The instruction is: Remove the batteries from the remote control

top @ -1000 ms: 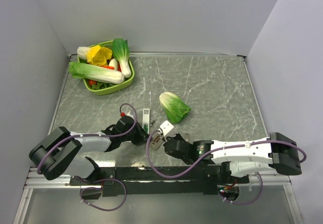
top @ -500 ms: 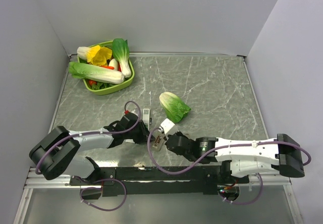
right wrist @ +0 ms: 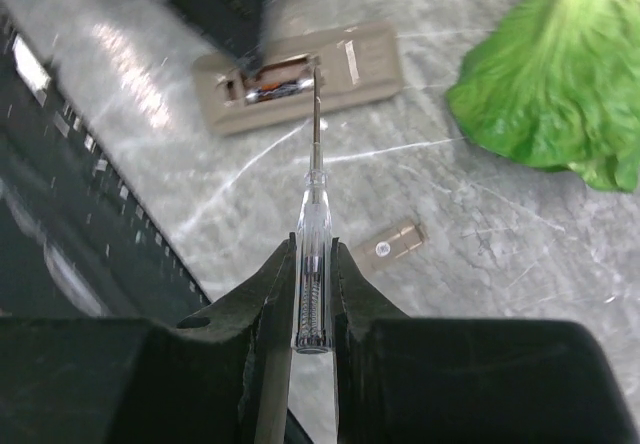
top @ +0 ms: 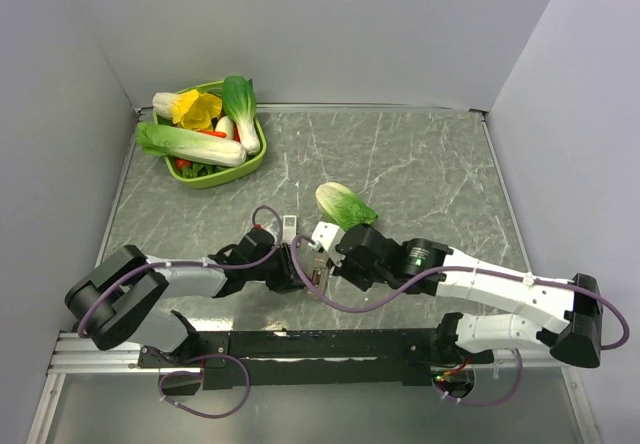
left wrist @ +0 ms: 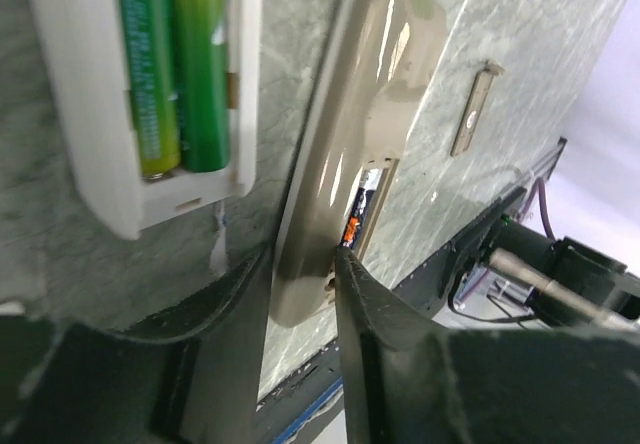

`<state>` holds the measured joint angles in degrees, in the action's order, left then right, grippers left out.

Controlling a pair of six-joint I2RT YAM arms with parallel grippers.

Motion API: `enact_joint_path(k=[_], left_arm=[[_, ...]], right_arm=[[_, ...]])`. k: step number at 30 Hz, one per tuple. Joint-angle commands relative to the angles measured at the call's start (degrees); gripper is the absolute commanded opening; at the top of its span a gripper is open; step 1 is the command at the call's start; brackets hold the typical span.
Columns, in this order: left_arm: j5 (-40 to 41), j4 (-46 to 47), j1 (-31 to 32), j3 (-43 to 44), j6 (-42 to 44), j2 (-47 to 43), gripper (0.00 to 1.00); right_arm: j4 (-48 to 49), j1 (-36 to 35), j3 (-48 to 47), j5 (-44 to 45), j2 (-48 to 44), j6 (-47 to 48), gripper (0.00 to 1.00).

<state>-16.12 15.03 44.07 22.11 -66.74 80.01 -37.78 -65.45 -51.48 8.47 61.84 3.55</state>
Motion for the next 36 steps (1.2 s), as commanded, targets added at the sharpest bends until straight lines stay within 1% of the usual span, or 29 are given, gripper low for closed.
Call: enact_joint_path(k=[1, 4, 9, 12, 18, 22, 26, 28, 36], left_arm=[[-1.81, 4.48, 0.57, 0.74, 1.0, 1.99, 0.34], [-1.81, 4.75, 0.75, 0.74, 1.17, 2.78, 0.31], [-1.28, 4.66, 0.92, 0.83, 1.53, 2.79, 0.29], [-1.02, 4.22, 1.01, 1.09, 1.79, 2.61, 0.27], [-0.23, 3.08, 1.01, 1.45, 2.32, 2.0, 0.17], [0.3, 2.38, 1.1, 1.71, 2.67, 1.73, 0.1], [0.74, 2.02, 1.01, 1.97, 3.02, 1.64, 0.06], [0.65, 1.94, 1.01, 1.97, 3.19, 1.64, 0.02], [0.65, 1.85, 1.01, 2.15, 3.37, 1.12, 0.01]], right_arm=[[-7.22, 0.32, -5.46, -5.83, 2.66, 10.22, 0.0], [-8.45, 0.32, -6.78, -5.75, 4.07, 15.24, 0.0], [-11.0, -0.29, -7.93, -3.99, 6.88, 21.75, 0.0], [-9.6, -0.99, -6.97, -3.02, 7.76, 25.79, 0.0], [-4.59, -3.28, -5.12, 0.22, 8.64, 33.44, 0.0], [-6.07, -3.54, -6.17, 1.54, 10.4, 36.17, 0.0], [-8.18, -4.07, -7.75, 2.78, 12.77, 37.75, 0.0], [-9.33, -4.42, -8.1, 4.18, 13.65, 38.37, 0.0], [-10.03, -7.41, -9.69, 7.7, 15.94, 39.42, 0.0]])
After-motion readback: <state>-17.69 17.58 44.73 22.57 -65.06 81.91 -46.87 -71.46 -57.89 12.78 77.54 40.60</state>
